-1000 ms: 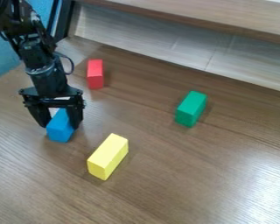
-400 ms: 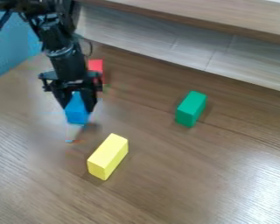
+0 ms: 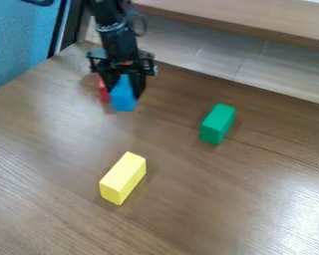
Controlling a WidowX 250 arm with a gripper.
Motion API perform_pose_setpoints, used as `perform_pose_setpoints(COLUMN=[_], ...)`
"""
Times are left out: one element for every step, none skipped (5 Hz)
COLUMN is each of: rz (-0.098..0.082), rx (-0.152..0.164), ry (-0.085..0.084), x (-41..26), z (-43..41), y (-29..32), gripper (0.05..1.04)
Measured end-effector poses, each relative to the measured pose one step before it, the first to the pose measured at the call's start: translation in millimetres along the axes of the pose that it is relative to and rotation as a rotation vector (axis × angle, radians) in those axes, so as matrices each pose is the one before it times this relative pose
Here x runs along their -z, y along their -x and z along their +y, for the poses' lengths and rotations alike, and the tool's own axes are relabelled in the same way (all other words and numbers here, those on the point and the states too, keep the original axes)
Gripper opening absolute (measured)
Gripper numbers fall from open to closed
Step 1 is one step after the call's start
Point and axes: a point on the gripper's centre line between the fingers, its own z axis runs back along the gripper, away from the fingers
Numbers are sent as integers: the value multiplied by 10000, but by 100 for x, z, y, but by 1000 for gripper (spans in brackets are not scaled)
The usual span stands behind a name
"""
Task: Move the blue rectangle and put it between red and green rectangle.
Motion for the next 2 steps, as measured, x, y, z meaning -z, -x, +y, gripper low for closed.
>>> perform_pose_setpoints(rz=[556, 339], rx=[332, 331], ry=[-75, -118], x=[2716, 2223], z=[-648, -221], y=[-1009, -113], gripper=[577, 577])
